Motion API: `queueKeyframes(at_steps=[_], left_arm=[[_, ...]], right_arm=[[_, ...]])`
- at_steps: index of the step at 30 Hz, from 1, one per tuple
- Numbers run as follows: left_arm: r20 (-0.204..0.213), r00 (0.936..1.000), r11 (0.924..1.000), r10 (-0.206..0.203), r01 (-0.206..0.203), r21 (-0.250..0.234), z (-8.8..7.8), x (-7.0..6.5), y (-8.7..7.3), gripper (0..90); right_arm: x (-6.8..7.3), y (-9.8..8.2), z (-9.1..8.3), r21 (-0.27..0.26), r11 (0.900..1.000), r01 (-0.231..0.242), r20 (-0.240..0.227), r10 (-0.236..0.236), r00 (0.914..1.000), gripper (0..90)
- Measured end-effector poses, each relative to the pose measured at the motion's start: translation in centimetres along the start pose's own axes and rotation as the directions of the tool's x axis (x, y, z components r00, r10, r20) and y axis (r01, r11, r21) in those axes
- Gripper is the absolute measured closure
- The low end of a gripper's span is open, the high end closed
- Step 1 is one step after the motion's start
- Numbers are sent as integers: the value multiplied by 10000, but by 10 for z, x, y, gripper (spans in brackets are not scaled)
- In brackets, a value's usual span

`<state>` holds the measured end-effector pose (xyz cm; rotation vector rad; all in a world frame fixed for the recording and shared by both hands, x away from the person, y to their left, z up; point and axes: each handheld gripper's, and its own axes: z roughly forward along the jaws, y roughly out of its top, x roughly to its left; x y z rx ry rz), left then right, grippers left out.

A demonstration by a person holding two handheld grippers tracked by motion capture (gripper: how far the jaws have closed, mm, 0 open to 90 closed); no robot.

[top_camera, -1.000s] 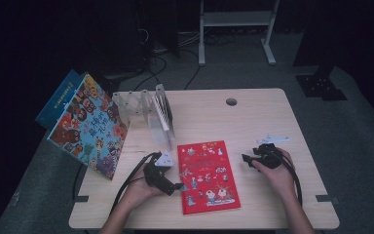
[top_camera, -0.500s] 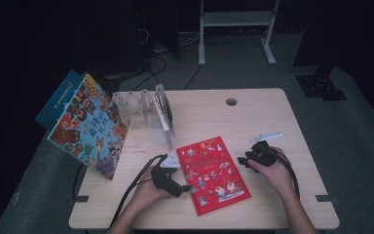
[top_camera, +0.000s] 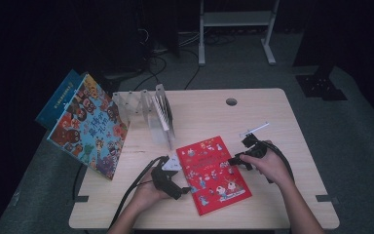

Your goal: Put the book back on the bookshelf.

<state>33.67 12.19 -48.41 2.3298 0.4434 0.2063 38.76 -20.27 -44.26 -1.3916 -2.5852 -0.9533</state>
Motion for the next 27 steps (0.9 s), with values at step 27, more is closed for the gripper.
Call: queueKeyframes(at_steps=[27], left_arm=[[35,10000,10000,10,-10,-12,1,0,1,0]], right_arm=[[-14,31,23,2384,9674,-855,-524,1008,9935,624]])
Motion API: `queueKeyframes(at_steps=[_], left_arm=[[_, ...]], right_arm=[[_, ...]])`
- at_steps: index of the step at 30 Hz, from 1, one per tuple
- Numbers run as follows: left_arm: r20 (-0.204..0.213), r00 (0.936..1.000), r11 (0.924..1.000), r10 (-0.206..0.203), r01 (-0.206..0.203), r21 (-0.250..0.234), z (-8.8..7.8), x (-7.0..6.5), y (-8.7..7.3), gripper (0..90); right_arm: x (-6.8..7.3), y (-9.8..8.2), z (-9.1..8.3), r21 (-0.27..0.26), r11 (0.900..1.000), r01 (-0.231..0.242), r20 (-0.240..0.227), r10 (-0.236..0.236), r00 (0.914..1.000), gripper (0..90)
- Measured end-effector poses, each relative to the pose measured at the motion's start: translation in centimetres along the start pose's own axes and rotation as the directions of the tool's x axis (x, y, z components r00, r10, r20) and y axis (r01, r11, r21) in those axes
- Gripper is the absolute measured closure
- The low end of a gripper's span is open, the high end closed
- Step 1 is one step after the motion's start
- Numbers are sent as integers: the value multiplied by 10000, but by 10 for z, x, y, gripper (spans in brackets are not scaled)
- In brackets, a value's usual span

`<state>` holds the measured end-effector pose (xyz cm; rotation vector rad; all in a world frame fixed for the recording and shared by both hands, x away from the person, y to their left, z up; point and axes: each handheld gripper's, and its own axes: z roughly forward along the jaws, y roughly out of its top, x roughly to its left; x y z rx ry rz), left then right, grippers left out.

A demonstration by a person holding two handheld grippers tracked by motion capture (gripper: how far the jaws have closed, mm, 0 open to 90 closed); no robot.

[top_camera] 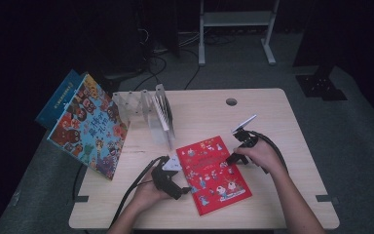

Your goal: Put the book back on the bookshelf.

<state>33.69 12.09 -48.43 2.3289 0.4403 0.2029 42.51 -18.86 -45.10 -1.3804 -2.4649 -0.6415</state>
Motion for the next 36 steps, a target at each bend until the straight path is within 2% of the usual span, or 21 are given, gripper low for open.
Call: queueKeyframes(at_steps=[2,6,10,16,20,23,25,27,30,33,36], left_arm=[[6,10000,10000,13,-13,-5,0,0,0,0],[3,10000,10000,21,-21,-3,0,0,0,0],[2,10000,10000,23,-23,-4,0,0,0,0],[10,10000,10000,46,-46,-11,0,0,0,0],[8,10000,10000,61,-61,-6,0,0,0,0],[13,10000,10000,52,-52,-8,0,0,0,0],[11,10000,10000,47,-47,-21,0,0,0,0],[27,10000,10000,9,-9,-36,0,0,0,0],[22,10000,10000,5,-5,-53,1,0,0,0],[5,10000,10000,7,-7,-72,1,0,0,0],[12,10000,10000,8,-8,-68,1,0,0,0]], right_arm=[[-1,1,0,25,10000,-18,-108,18,9999,600],[1,2,0,146,9999,83,36,-83,10000,636],[-1,1,-2,135,9999,18,-80,-17,10000,659],[1,0,-17,-250,9995,167,-495,-179,9986,665],[10,1,-33,-501,9978,433,-724,-469,9963,665],[18,3,-41,-496,9971,578,-1016,-626,9929,664],[22,5,-42,-399,9967,713,-1070,-752,9914,653],[27,7,-41,-364,9961,804,-1410,-848,9864,647],[32,9,-41,-396,9956,847,-1634,-901,9824,645],[39,15,-37,-258,9949,978,-1726,-1008,9798,633],[47,20,-35,-235,9939,1082,-2002,-1107,9735,667]])
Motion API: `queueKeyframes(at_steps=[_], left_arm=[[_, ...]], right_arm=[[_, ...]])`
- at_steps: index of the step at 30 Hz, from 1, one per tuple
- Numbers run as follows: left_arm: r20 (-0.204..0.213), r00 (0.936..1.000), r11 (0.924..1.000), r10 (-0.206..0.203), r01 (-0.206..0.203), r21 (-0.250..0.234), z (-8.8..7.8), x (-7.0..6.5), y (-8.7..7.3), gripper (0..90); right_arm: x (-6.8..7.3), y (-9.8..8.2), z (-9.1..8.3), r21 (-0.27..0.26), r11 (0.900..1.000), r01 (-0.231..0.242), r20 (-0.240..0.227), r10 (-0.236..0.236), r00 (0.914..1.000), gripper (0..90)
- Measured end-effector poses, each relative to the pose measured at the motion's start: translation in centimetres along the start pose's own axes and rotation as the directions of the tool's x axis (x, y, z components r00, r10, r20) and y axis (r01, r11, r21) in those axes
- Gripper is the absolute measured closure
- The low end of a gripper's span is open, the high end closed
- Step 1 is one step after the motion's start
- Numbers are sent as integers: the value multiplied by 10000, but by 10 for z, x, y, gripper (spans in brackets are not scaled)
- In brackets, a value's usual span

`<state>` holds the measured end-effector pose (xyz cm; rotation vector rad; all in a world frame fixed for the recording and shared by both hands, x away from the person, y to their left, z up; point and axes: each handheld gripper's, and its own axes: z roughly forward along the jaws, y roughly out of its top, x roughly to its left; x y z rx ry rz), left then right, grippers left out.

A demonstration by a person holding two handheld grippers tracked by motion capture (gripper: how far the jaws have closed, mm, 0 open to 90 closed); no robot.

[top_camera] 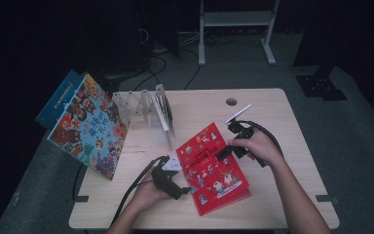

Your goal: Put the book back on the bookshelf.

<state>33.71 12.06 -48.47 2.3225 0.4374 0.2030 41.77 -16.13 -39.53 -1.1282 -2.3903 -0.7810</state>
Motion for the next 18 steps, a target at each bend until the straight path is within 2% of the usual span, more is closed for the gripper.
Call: queueKeyframes(at_steps=[2,5,12,18], left_arm=[[0,10000,10000,-5,5,-4,0,0,0,0],[-9,10000,10000,18,-18,36,0,0,0,0],[7,10000,10000,33,-33,70,0,0,0,0],[8,10000,10000,34,-34,70,0,0,0,0]], right_arm=[[5,5,3,154,9998,107,47,-108,9999,679],[12,10,2,149,9997,193,-177,-190,9997,724],[26,17,-8,4,9992,401,150,-401,9991,743],[31,22,-10,78,9993,375,74,-376,9993,781]])
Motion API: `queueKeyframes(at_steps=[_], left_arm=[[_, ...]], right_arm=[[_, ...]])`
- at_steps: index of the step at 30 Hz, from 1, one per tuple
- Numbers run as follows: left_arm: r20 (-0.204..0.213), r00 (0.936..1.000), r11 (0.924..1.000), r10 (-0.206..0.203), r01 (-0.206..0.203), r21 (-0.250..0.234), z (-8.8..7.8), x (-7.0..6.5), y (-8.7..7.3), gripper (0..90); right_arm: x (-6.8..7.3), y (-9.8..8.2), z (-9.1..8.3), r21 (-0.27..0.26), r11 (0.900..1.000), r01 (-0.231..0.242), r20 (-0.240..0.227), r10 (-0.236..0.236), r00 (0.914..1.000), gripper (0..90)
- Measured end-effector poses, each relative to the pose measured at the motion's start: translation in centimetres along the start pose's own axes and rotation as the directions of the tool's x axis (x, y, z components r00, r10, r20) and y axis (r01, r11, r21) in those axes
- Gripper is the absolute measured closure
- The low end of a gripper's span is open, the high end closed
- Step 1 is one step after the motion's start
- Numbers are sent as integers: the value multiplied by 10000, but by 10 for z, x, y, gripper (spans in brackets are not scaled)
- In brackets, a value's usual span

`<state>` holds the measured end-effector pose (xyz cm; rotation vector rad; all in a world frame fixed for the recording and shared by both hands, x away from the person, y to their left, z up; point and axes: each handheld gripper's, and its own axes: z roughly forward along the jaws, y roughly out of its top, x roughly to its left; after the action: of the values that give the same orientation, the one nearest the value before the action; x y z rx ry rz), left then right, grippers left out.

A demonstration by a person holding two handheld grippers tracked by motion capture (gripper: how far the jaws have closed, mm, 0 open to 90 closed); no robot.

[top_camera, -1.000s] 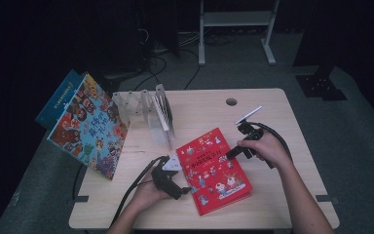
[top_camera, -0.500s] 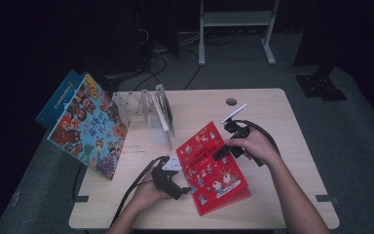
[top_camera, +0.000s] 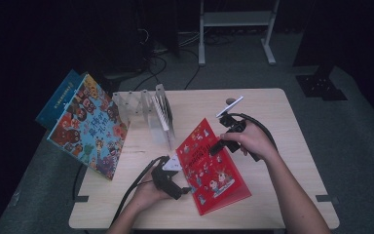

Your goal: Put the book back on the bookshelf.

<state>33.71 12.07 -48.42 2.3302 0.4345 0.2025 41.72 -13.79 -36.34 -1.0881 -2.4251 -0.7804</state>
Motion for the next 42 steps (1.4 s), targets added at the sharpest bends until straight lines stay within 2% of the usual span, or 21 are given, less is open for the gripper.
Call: queueKeyframes(at_steps=[5,10,15,19,24,27,31,34,37,38,40,42], left_arm=[[-5,10000,10000,-3,3,2,0,0,0,0],[-127,9999,10000,-67,67,-12,-1,2,-1,0],[-8,9986,9984,-523,523,-195,-4,5,-3,0],[27,9956,9948,-940,941,-383,-7,8,-6,0],[-42,9941,9915,-1081,1075,-735,-14,10,-4,0],[-73,9942,9900,-1070,1058,-936,-20,12,-2,0],[178,9904,9797,-1369,1380,-1452,-24,15,1,0],[346,9908,9753,-1305,1346,-1753,-27,18,10,0],[647,9890,9625,-1333,1448,-2294,-32,21,22,0],[656,9898,9603,-1268,1390,-2419,-34,21,27,0],[584,9912,9595,-1190,1300,-2499,-35,22,33,0],[638,9907,9554,-1205,1332,-2635,-34,24,39,0]], right_arm=[[2,0,-1,-133,9995,-290,-21,290,9996,809],[6,0,-5,-342,9987,-366,106,370,9993,836],[8,-1,-8,-501,9985,-241,143,248,9996,854],[11,-3,-13,-598,9976,-355,119,363,9993,872],[20,-5,-22,-828,9965,-59,393,92,9992,873],[24,-5,-32,-1144,9934,8,501,49,9987,873],[30,-5,-50,-1515,9883,192,515,-115,9986,874],[38,-5,-66,-1802,9829,381,550,-286,9981,874],[46,-4,-81,-1990,9787,495,680,-366,9970,874],[48,-4,-86,-2031,9777,539,729,-398,9965,874],[53,-3,-93,-2239,9726,626,816,-453,9956,874],[57,-2,-100,-2321,9700,731,916,-530,9944,874]])
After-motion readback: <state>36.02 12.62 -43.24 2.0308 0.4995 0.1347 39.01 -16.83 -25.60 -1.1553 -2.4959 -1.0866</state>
